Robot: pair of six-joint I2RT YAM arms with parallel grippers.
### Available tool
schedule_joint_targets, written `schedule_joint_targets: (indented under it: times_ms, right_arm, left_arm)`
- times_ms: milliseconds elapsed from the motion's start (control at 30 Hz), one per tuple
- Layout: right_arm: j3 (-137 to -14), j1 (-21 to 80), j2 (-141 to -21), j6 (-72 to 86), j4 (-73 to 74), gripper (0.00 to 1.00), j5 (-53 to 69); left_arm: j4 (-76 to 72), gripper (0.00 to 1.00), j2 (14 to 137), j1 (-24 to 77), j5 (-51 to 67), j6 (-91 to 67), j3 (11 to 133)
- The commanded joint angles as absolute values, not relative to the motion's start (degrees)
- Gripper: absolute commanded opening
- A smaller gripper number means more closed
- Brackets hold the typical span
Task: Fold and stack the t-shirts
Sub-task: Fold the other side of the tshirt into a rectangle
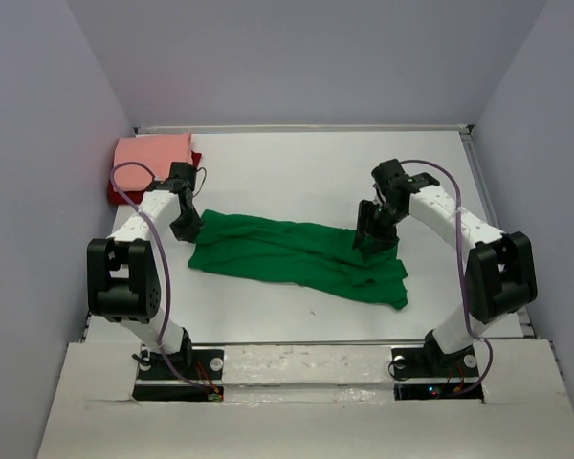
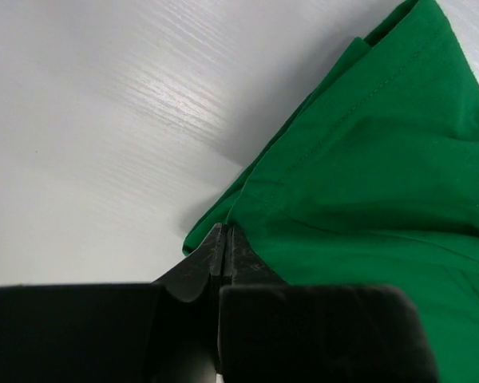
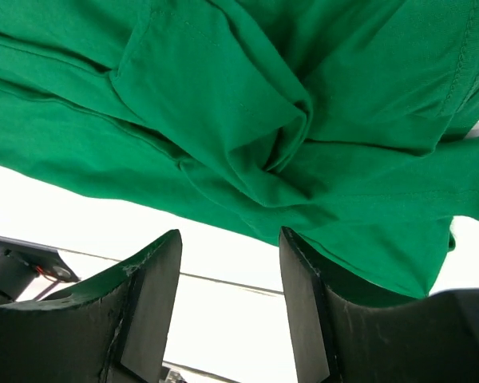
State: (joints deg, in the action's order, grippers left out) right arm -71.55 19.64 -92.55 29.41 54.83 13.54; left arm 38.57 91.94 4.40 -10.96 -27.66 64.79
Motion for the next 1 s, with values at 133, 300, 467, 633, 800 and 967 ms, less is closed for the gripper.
schedule_joint_targets:
  times_ms: [133, 300, 467, 633, 800, 967]
  right_arm:
    - [-77.78, 20.21, -93.07, 28.83, 53.87, 0.58, 12.65]
    - [-80.42, 20.21, -94.05, 30.48, 54.58, 0.58, 9.60]
    - [-80.60, 19.52, -96.15, 32.96, 53.79, 0.58, 5.98]
    - [-74.72, 14.61, -94.57, 34.63, 48.26, 0.59, 9.22]
    - [-69.96, 8.17, -95.01, 33.58, 44.65, 0.59, 13.28]
    - [-72.42, 6.95, -95.01, 32.69, 46.93, 0.59, 9.76]
  left_arm:
    - [40.25, 0.43, 88.78, 4.66, -12.65, -27.16, 64.69]
    - [40.08, 0.59, 82.72, 5.62, -17.31, -31.28, 60.48]
    - [41.39, 0.60, 83.14, 6.24, -24.42, -29.62, 63.27]
    - [41.14, 0.60, 83.67, 6.41, -22.44, -29.53, 70.39]
    - [40.52, 0.60, 87.44, 6.94, -16.70, -28.57, 74.44]
    - [37.88, 0.59, 87.98, 7.38, -13.89, -27.16, 74.18]
